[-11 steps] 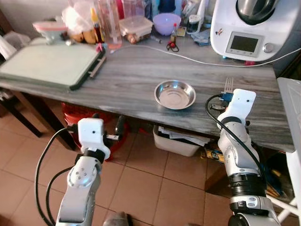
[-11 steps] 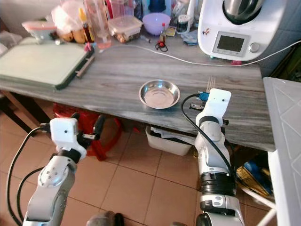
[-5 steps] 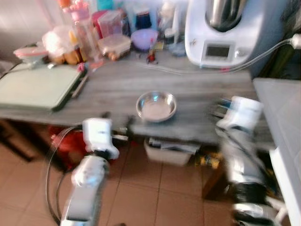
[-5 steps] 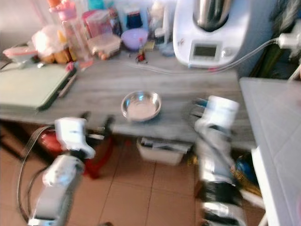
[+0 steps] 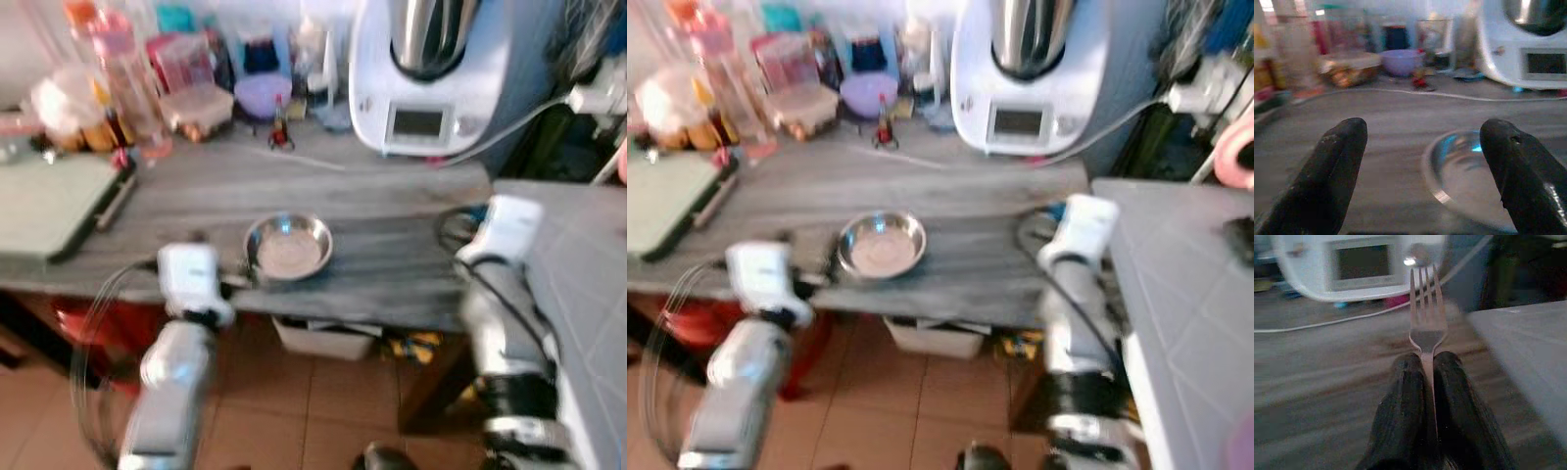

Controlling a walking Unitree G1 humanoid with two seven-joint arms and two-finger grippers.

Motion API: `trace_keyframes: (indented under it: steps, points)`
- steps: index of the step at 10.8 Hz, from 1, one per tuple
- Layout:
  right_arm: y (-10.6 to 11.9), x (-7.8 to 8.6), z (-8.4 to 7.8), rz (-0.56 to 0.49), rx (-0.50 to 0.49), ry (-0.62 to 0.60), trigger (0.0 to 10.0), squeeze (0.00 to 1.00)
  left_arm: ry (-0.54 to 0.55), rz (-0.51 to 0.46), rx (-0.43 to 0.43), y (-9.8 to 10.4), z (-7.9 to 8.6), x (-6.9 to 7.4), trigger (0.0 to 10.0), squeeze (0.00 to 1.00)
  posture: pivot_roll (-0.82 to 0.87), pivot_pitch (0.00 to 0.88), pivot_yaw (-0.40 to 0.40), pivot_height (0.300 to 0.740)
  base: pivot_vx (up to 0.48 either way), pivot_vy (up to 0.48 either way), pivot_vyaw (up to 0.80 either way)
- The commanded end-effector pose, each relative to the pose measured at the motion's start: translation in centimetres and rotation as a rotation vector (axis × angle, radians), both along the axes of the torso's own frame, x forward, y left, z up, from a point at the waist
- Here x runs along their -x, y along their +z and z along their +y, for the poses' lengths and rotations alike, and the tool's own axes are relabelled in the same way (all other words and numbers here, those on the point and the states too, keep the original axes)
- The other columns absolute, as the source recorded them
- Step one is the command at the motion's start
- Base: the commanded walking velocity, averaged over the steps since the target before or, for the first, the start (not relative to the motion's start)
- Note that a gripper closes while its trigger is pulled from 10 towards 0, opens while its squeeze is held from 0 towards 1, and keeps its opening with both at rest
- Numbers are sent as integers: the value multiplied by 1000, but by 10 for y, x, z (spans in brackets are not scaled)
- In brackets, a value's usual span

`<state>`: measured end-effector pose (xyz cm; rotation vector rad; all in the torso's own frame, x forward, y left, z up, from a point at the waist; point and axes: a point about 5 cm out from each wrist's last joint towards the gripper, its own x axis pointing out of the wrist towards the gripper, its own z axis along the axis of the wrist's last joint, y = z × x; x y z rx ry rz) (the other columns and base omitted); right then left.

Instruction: Setting the table

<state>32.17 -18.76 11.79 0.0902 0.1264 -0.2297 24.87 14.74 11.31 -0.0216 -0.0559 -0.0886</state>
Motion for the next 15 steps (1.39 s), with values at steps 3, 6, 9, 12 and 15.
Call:
trace_keyframes:
  steps: [3, 6, 9, 12, 15]
  points:
    - [-2, -9, 33, 24, -78, 153, 10000, 0, 71, 37, -68, -7, 19, 8, 10000, 0, -9, 47, 50, 740, 0, 0, 0]
    - [-8, -16, 49, 65, -163, 196, 10000, 0, 41, 84, -96, -11, 24, 11, 10000, 0, 8, 69, 67, 740, 0, 0, 0]
    - [-14, -23, 68, 97, -215, 234, 10000, 0, 6, 98, -101, -11, 20, 14, 10000, 0, 20, 86, 82, 740, 0, 0, 0]
    - [-13, -29, 92, 127, -266, 231, 10000, 0, -22, 106, -99, -11, 17, 16, 10000, 0, 28, 91, 81, 740, 0, 0, 0]
    - [-24, -25, 96, 174, -277, 193, 10000, 0, -38, 109, -91, -10, 14, 16, 10000, 0, 24, 92, 79, 740, 0, 0, 0]
